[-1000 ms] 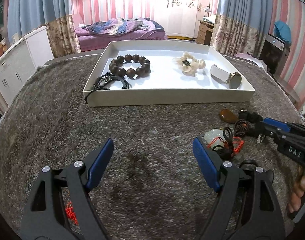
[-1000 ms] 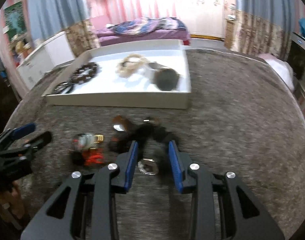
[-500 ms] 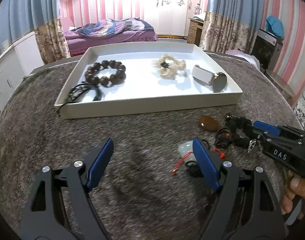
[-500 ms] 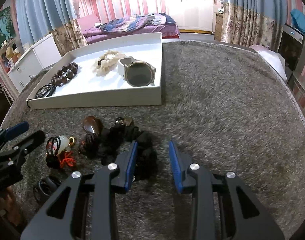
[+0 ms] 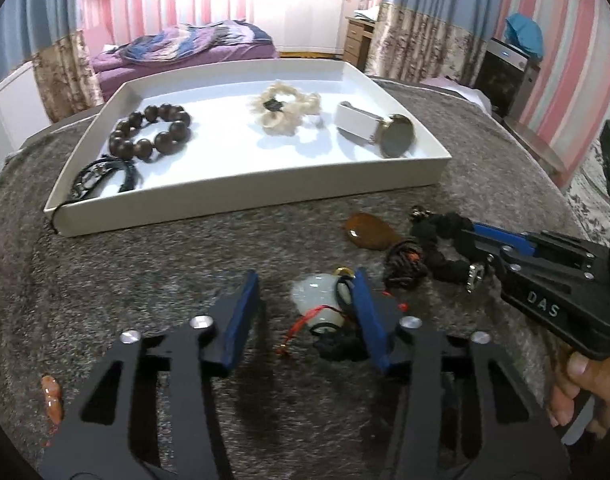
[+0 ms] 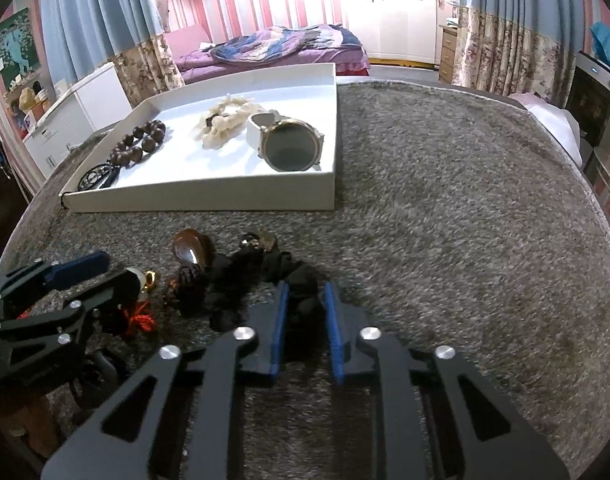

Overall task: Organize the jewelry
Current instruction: 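Move the right tool to the black accessories while the left tool approaches the jade pendant, then grasp the black scrunchie with the right tool while the left tool grasps the jade pendant, then carry the black scrunchie in the right tool while the left tool carries the jade pendant to the tray, then open the right tool to drop the scrunchie while the left tool drops the pendant in the tray, then move both open tools back to the remaining pendants beside the tray, then grasp the brown stone pendant with the right tool while the left tool grasps the red-string gold charm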

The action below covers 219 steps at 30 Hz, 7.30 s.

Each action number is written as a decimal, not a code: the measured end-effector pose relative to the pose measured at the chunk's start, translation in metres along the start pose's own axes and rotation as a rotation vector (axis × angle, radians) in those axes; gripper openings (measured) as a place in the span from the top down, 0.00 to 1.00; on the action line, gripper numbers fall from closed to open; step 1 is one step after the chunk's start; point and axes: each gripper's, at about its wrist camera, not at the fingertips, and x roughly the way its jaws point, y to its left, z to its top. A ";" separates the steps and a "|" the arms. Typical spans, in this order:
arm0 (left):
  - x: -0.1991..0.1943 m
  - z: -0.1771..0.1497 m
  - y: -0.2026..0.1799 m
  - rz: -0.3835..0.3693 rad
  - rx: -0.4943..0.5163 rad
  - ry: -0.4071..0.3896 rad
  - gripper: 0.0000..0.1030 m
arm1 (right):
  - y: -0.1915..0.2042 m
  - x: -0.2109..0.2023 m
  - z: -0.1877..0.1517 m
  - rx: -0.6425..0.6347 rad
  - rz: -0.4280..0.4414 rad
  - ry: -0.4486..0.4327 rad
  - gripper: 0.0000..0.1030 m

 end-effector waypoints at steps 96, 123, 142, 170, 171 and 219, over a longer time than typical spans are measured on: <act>-0.008 0.098 0.097 0.071 -0.084 -0.141 1.00 | 0.054 0.033 0.105 0.005 0.152 -0.031 0.91; 0.021 0.077 0.127 0.077 -0.139 -0.078 0.67 | 0.047 0.057 0.092 0.043 0.129 0.008 0.86; -0.080 0.011 0.133 0.127 -0.155 -0.147 0.43 | 0.007 -0.026 0.012 0.066 0.055 -0.043 0.72; -0.105 -0.088 0.176 0.168 -0.215 -0.082 0.40 | 0.051 -0.027 -0.010 0.027 0.046 -0.050 0.65; -0.105 -0.087 0.175 0.168 -0.210 -0.083 0.40 | 0.051 -0.027 -0.011 0.021 0.046 -0.050 0.65; 0.012 -0.004 0.035 -0.028 -0.061 0.009 0.97 | 0.028 0.000 0.010 0.000 0.127 -0.007 0.65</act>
